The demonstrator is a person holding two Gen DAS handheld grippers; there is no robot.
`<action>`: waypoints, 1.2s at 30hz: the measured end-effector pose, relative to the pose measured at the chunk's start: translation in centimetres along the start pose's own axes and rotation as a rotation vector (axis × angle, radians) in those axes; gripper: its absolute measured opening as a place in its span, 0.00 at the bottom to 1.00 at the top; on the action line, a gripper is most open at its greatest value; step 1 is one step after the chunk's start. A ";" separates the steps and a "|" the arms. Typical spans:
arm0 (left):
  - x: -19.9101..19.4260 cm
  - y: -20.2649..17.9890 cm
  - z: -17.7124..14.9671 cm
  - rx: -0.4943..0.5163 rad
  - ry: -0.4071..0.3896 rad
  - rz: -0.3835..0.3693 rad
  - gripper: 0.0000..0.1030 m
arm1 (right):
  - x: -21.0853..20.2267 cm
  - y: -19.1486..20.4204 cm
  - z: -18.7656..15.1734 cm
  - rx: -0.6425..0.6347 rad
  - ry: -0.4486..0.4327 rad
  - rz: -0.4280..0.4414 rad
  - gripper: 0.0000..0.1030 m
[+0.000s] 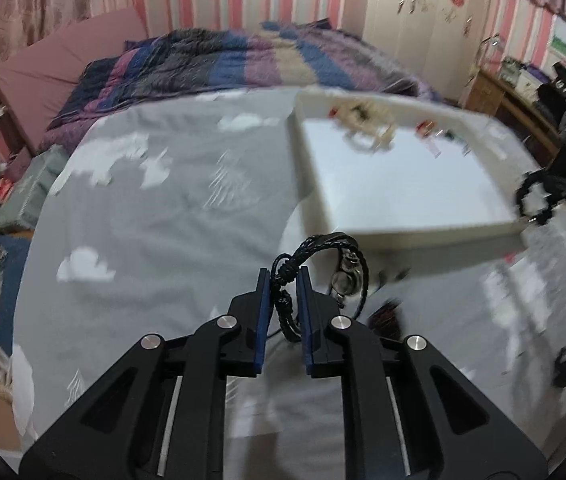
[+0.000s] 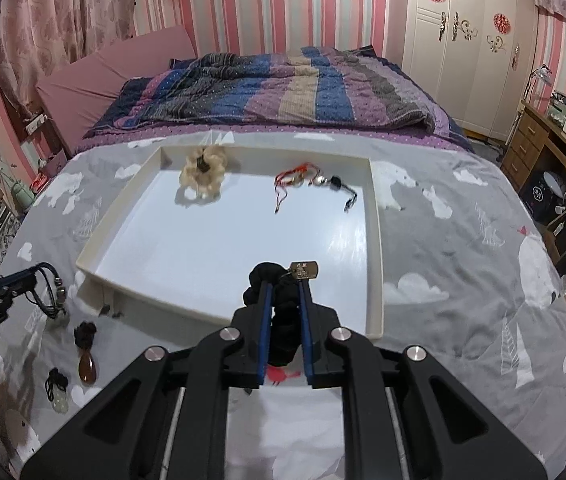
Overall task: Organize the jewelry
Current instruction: 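Carry the braided bracelet with the left tool while the right tool carries the scrunchie into the tray, then open the left tool to drop the bracelet while the right tool releases the scrunchie in the tray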
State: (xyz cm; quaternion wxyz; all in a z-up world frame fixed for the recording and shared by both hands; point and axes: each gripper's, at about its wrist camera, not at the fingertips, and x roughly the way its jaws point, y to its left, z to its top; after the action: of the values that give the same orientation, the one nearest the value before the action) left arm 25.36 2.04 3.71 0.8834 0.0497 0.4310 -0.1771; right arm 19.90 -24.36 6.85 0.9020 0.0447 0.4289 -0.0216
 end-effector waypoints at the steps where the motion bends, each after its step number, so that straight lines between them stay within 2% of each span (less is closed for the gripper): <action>1: 0.0 -0.2 0.6 -0.005 -0.004 -0.018 0.11 | 0.3 -0.1 0.5 0.000 -0.003 -0.003 0.13; 5: 0.8 -2.0 3.4 0.006 -0.012 -0.068 0.11 | 1.8 -0.6 1.9 0.014 0.006 0.002 0.13; 9: 4.0 -3.5 6.2 -0.023 0.033 -0.122 0.11 | 4.2 -1.2 3.6 0.020 0.016 -0.019 0.13; 18: 12.4 -5.2 12.2 -0.031 0.120 -0.039 0.11 | 10.7 -3.2 7.5 0.045 0.041 -0.053 0.13; 25: 17.8 -4.3 14.5 -0.064 0.187 0.040 0.11 | 15.3 -3.2 9.2 0.042 0.061 -0.054 0.13; 29: 18.5 -4.2 14.7 -0.058 0.186 0.065 0.12 | 16.8 -3.4 9.3 0.035 0.093 -0.086 0.13; 36: 18.4 -4.6 14.9 -0.021 0.194 0.100 0.13 | 18.6 -4.5 8.8 0.075 0.156 -0.074 0.16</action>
State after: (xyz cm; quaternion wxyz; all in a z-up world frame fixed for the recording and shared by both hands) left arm 45.26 -10.83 -1.06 0.8457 0.0788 0.5133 -0.1228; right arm 38.11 -29.73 -2.29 0.8622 0.0641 0.4980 -0.0672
